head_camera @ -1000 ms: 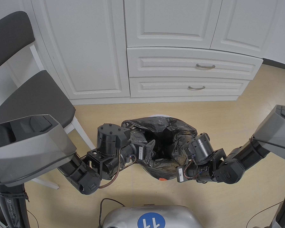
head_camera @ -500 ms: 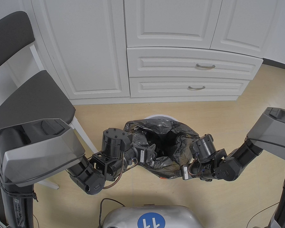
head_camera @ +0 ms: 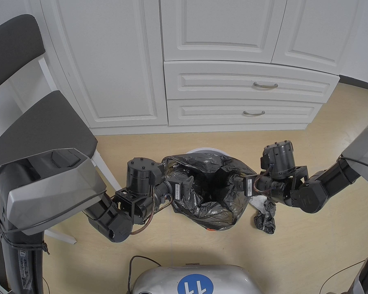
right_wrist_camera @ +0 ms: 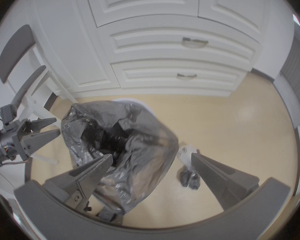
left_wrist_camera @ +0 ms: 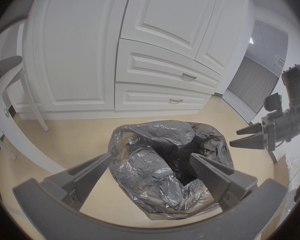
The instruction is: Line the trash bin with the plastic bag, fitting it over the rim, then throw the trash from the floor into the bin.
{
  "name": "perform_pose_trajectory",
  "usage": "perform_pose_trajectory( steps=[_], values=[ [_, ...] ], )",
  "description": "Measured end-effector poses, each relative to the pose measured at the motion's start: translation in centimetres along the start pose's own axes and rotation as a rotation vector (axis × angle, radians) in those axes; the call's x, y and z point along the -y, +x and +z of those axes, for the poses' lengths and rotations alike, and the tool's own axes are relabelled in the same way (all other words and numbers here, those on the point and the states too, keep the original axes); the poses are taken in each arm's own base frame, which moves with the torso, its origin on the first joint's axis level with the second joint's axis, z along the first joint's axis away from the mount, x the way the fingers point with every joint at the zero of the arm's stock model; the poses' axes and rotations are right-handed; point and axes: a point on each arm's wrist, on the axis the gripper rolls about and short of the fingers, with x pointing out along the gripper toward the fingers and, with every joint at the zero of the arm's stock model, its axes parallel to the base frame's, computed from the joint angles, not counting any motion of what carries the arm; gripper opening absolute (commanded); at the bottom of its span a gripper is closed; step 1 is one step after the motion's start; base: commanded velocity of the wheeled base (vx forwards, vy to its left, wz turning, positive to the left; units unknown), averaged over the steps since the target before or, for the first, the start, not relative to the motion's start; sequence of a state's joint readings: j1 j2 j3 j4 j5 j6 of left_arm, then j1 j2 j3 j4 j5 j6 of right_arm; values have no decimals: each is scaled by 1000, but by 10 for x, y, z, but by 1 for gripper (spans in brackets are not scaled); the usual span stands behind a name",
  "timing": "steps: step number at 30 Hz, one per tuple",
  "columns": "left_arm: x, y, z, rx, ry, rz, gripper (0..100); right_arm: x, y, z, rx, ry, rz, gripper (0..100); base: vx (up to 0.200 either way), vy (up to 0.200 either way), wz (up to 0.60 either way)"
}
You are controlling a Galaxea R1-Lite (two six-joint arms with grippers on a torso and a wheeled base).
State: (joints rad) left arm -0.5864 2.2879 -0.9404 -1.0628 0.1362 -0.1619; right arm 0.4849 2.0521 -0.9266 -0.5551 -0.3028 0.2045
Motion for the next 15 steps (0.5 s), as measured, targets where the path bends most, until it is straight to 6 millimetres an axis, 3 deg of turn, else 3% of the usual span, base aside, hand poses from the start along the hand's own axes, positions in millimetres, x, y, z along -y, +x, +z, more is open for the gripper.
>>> perform_pose_trajectory(
  steps=[3, 8, 15],
  values=[
    [-5, 2, 2, 8, -4, 12, 100, 7, 12, 8, 25, -79, -23, 100, 0, 0, 0],
    [-14, 11, 5, 28, -14, 37, 100, 18, 35, 6, 18, -113, -54, 100, 0, 0, 0],
    [-24, 26, 2, 41, -23, 83, 100, 14, 68, 2, 93, -72, -50, 100, 0, 0, 0]
  ],
)
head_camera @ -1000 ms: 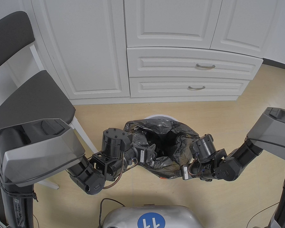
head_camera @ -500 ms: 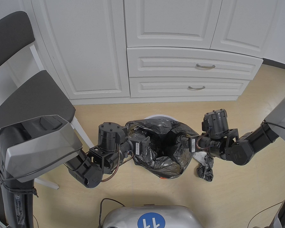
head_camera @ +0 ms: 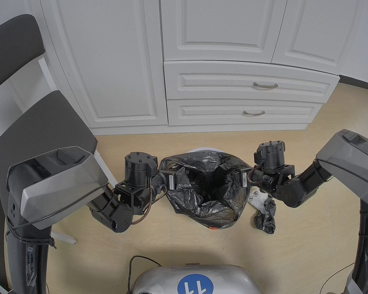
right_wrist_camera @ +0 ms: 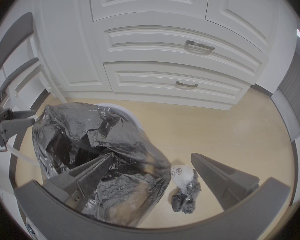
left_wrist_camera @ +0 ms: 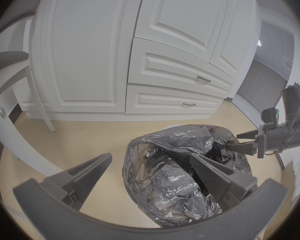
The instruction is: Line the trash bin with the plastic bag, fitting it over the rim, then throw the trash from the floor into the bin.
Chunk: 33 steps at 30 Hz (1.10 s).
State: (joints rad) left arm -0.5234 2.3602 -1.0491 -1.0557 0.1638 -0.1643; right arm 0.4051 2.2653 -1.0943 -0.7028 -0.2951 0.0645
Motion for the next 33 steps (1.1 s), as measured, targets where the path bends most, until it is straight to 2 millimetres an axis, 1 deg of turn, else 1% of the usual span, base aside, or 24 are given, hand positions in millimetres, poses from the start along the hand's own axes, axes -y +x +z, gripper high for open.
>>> perform_pose_trajectory(
  steps=[4, 8, 12, 19, 22, 26, 29, 31, 33],
  values=[
    [-2, 4, -3, -2, -2, 8, 100, -9, 16, -3, 26, 65, 10, 100, 0, 0, 0],
    [-2, 6, -3, 0, -5, 9, 100, -18, 23, -5, 36, 105, 25, 100, 0, 0, 0],
    [-2, 8, -5, 0, -5, 10, 100, -27, 21, -3, 64, 125, 44, 100, 0, 0, 0],
    [-1, 11, -12, -13, -3, 9, 100, -41, 9, -3, 73, 111, 81, 100, 0, 0, 0],
    [-1, 12, -14, -16, -2, 9, 100, -43, 10, -6, 71, 108, 82, 100, 0, 0, 0],
    [-1, 13, -15, -17, -2, 8, 100, -46, 21, -10, 73, 110, 78, 100, 0, 0, 0],
    [-1, 13, -16, -19, -2, 8, 100, -48, 32, -10, 87, 124, 68, 100, 0, 0, 0],
    [0, 13, -16, -18, -3, 7, 100, -49, 39, -8, 103, 145, 50, 100, 0, 0, 0],
    [0, 13, -17, -19, -2, 7, 100, -49, 46, -2, 135, 178, 23, 100, 0, 0, 0]
  ],
)
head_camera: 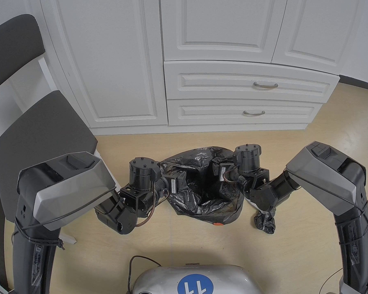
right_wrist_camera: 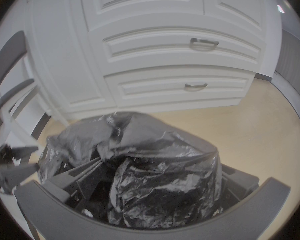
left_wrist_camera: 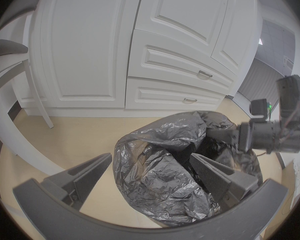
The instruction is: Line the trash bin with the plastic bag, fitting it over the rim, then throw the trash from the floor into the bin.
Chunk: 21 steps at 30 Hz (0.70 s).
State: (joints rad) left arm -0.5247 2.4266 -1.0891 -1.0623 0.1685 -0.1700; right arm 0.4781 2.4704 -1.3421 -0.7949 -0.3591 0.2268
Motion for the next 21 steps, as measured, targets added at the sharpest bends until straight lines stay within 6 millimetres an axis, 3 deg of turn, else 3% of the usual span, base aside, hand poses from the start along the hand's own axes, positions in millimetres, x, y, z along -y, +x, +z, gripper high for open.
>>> perform_pose_trajectory(
  steps=[5, 12, 21],
  values=[
    [0, 1, 0, 2, 0, 3, 100, 1, 17, 16, 83, 81, -40, 100, 0, 0, 0],
    [-2, 2, 2, 12, -3, 15, 100, 21, 35, 36, 154, 171, -97, 100, 0, 0, 0],
    [-2, 3, 3, 15, -4, 16, 100, 22, 30, 18, 75, 134, -88, 100, 0, 0, 0]
  ],
)
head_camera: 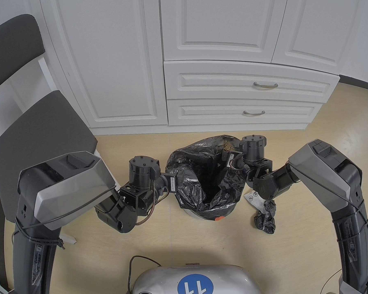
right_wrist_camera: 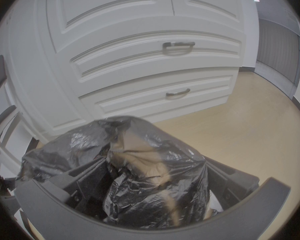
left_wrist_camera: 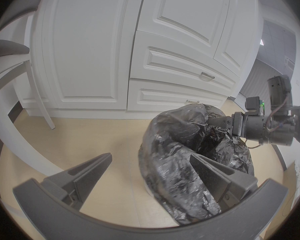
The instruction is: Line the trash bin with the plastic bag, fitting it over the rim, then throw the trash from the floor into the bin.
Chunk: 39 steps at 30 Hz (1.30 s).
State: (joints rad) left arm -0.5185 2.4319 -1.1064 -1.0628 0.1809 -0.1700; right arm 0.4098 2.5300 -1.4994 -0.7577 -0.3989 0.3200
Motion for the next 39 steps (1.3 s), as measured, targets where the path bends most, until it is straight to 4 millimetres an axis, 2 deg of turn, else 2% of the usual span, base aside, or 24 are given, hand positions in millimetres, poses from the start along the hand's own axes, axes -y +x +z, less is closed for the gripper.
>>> perform_pose_trajectory(
  steps=[5, 9, 13, 16, 19, 24, 32, 39],
  values=[
    [0, 0, 1, 2, 0, 0, 100, -5, -12, 1, -23, -4, 29, 100, 0, 0, 0],
    [0, 1, 1, 8, -3, 0, 100, -11, -31, 7, -49, -14, 74, 100, 0, 0, 0],
    [1, 5, 1, 15, -15, 0, 100, -7, -49, 14, -88, -32, 91, 100, 0, 0, 0],
    [1, 11, 0, 29, -29, 22, 100, -3, -54, 17, -120, -44, 87, 100, 0, 0, 0],
    [0, 23, 0, 55, -46, 61, 100, 3, -49, 23, -119, -40, 73, 100, 0, 0, 0],
    [-13, 43, -4, 71, -72, 119, 100, 12, -28, 25, -97, -20, 49, 100, 0, 0, 0],
    [-28, 71, 0, 160, -173, 180, 100, 23, -4, 18, -75, 8, 19, 100, 0, 0, 0],
    [-34, 85, -4, 208, -202, 219, 100, 26, 14, 19, -10, 77, 13, 100, 0, 0, 0]
  ],
)
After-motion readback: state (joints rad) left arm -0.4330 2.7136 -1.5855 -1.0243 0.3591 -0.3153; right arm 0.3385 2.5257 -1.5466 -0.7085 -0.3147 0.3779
